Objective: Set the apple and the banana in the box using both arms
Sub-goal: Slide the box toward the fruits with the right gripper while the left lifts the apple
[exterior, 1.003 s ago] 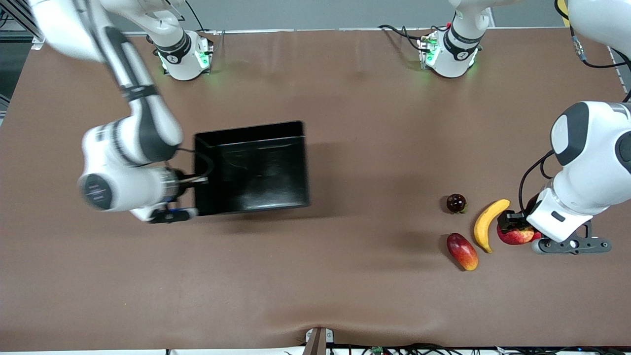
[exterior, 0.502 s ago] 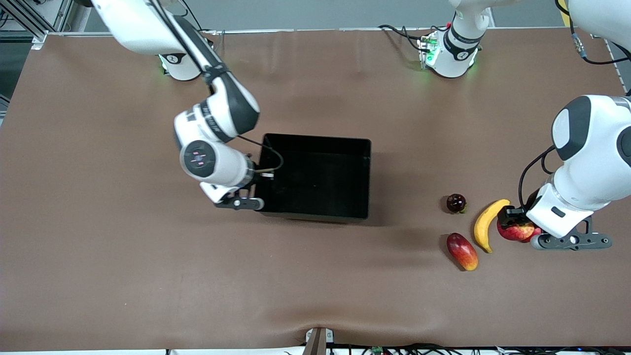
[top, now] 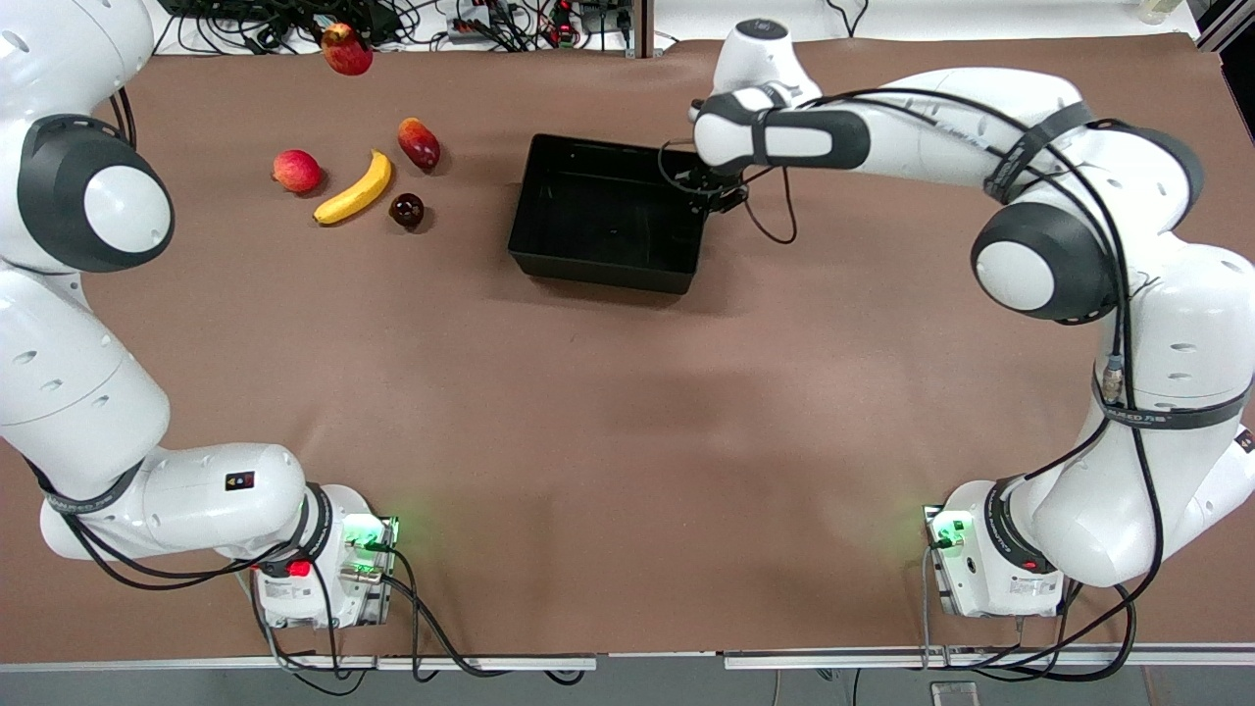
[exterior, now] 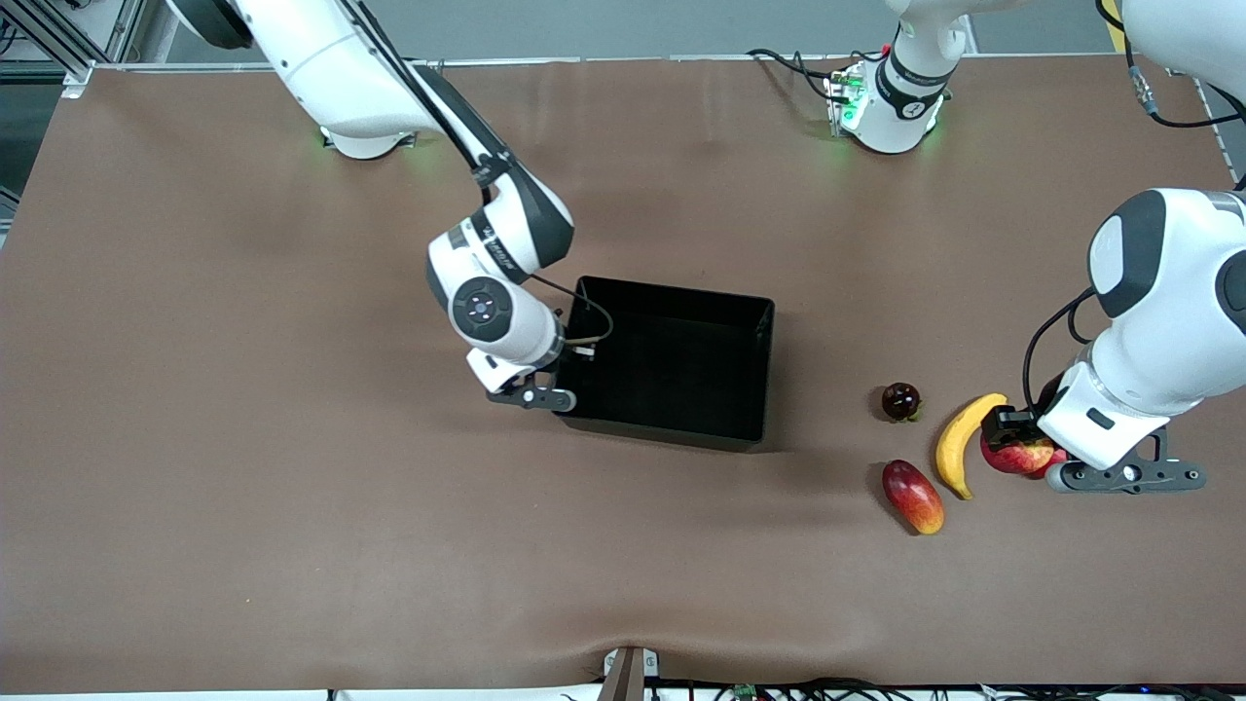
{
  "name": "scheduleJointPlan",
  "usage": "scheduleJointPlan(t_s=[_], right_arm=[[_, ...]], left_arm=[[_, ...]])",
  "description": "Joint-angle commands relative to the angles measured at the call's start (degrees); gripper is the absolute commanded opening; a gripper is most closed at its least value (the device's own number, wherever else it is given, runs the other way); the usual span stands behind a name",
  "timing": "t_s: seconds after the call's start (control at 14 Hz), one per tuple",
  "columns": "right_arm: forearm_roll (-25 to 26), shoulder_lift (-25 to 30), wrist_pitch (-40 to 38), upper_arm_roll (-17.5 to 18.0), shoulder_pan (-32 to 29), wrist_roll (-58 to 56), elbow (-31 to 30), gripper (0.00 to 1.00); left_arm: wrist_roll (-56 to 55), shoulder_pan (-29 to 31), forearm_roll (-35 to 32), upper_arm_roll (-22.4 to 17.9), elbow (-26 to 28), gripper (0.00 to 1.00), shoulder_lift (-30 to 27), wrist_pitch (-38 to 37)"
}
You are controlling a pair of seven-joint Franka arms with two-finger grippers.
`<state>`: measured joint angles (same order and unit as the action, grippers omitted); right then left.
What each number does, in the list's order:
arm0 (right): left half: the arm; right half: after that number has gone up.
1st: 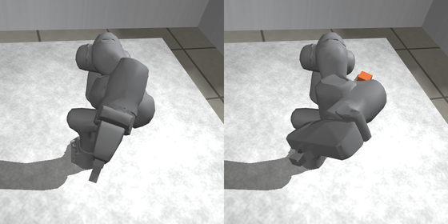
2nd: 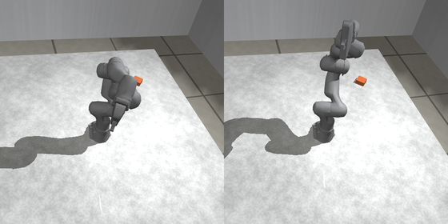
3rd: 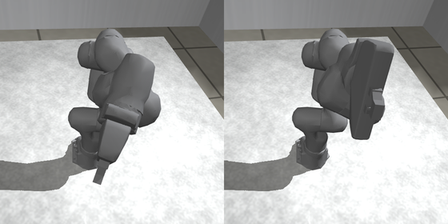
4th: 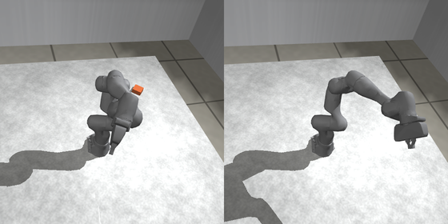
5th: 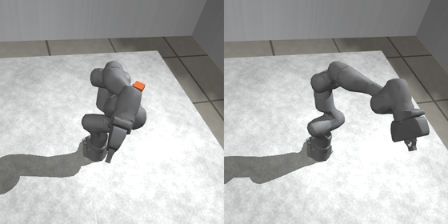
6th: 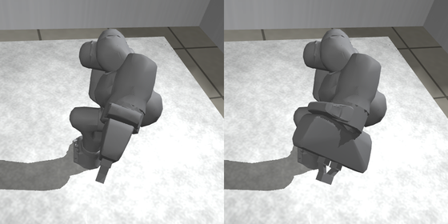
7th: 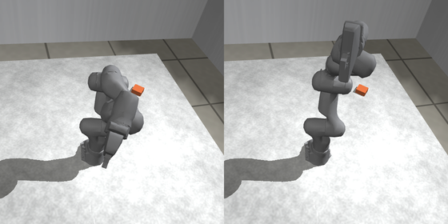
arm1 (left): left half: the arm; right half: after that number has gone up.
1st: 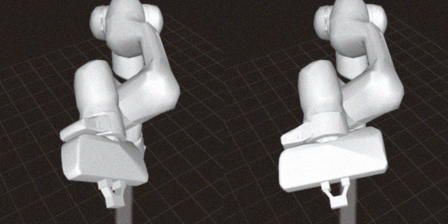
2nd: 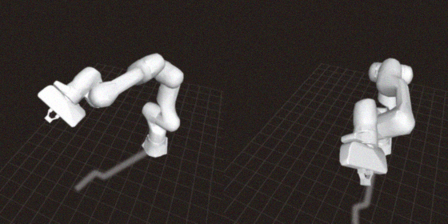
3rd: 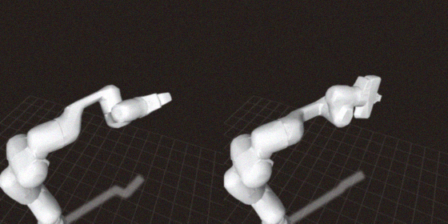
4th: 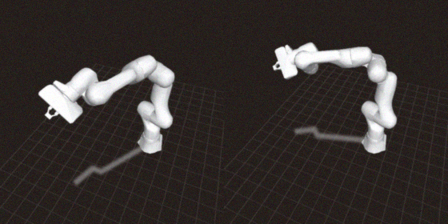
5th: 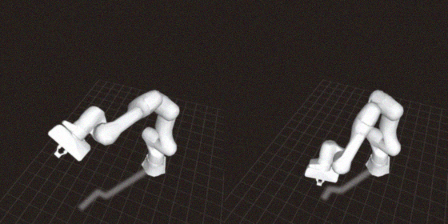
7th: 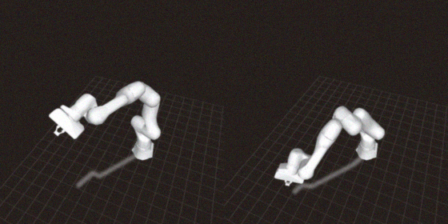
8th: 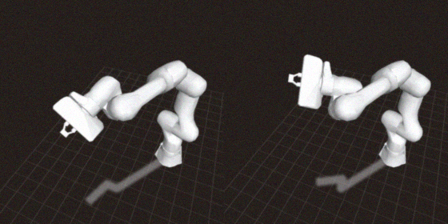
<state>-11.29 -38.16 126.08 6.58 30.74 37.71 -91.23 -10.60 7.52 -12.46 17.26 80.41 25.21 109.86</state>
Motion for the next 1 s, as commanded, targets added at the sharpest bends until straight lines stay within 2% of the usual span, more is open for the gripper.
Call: scheduleJointPlan(t_s=[0.0,0.07,0.14,0.22,0.43,0.65,0.93], right_arm=[[-1.4,-0.1,0.0,-0.4,0.4,0.5,1.2,0.29],[-1.4,0.0,-0.4,-0.4,-0.1,0.8,1.1,0.45],[-1.5,0.1,-0.4,-0.4,-0.4,0.6,1.2,0.65],[-1.3,0.2,0.0,-0.4,0.0,0.8,1.3,1.0],[-1.4,1.0,-2.8,-0.6,-0.6,0.5,4.6,1.0],[-0.9,3.4,-15.8,-1.0,-2.5,1.0,9.2,1.0],[-0.5,4.9,-30.5,-3.2,-4.4,12.6,18.2,1.0]], left_arm=[[-0.5,0.4,-0.5,1.0,1.3,0.0,-2.0,-1.0],[-0.7,0.3,-0.3,1.4,1.2,0.0,-2.0,-1.0],[-0.7,0.3,-0.3,1.5,1.2,0.0,-2.0,-1.0],[-0.8,0.3,-0.2,1.9,1.2,0.0,-2.3,-1.1],[-2.7,0.0,-0.2,2.9,1.2,0.0,-2.3,-1.8],[-4.2,0.0,-0.2,4.4,1.2,0.0,-2.4,-2.2],[-9.5,-0.4,-0.2,7.4,1.2,0.0,-1.9,-2.5]])
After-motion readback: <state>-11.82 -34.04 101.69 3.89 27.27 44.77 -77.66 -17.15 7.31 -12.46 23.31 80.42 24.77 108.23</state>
